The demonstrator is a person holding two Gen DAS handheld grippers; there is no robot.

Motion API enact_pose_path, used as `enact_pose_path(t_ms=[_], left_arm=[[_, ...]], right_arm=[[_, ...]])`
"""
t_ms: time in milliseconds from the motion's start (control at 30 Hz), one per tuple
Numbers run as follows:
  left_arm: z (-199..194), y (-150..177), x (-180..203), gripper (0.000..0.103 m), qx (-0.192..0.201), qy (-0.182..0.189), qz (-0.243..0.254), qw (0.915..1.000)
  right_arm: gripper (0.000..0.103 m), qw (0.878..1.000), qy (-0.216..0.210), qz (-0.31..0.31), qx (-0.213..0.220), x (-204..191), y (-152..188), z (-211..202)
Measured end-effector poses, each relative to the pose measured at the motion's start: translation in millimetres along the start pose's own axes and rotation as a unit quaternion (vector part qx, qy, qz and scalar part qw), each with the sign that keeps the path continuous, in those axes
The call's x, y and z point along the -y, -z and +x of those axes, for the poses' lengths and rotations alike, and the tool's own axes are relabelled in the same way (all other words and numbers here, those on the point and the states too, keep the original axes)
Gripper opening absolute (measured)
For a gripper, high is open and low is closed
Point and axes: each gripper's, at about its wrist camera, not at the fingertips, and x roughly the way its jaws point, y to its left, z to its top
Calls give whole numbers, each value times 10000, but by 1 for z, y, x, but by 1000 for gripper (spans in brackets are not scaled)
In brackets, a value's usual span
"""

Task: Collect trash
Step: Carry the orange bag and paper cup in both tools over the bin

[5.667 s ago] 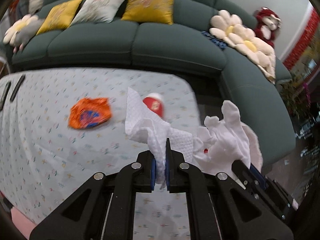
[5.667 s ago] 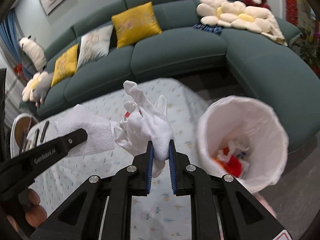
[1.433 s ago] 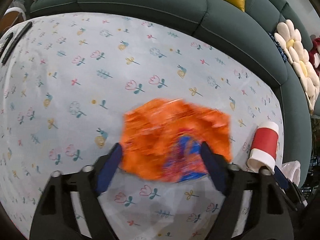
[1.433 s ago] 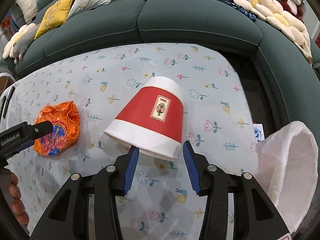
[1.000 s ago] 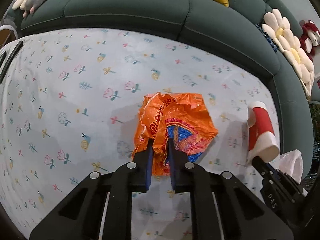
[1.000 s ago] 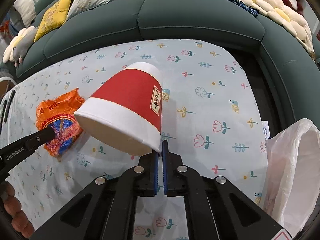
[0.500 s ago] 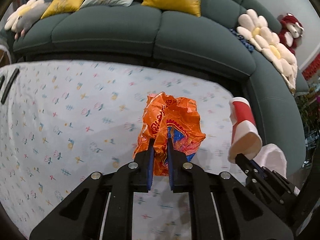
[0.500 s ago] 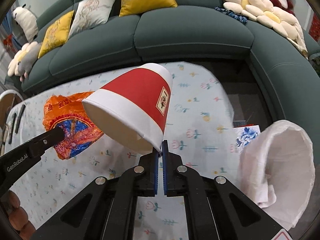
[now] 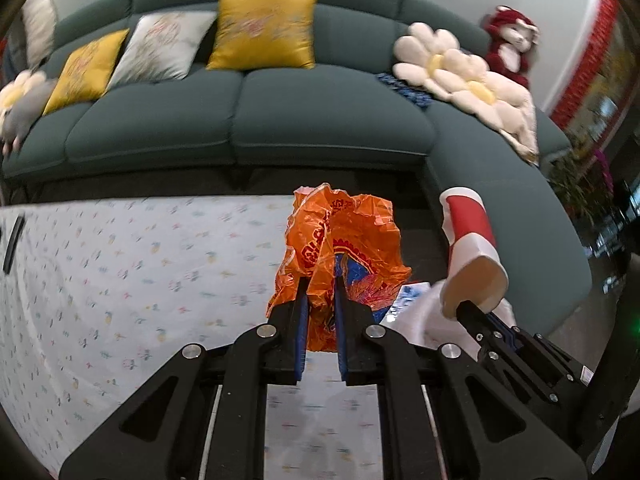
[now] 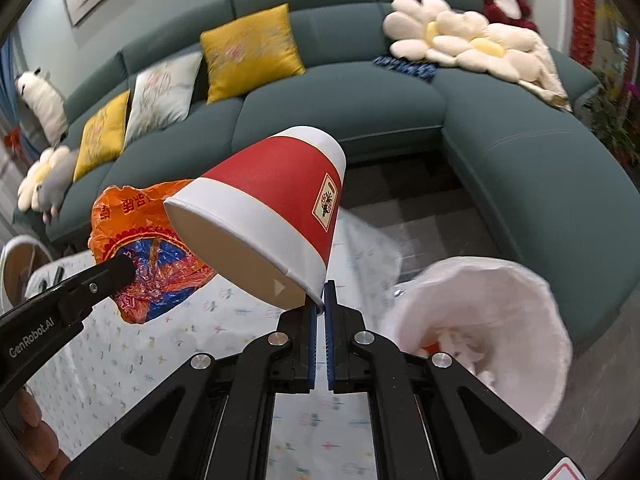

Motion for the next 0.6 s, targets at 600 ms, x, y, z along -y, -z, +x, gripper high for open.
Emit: enact_pose_path(t_ms=[600], left_arm=[[4,44,174,11,-155,624,1225,9904]], right_arm=[[3,9938,458,996,205,161,39,-54]])
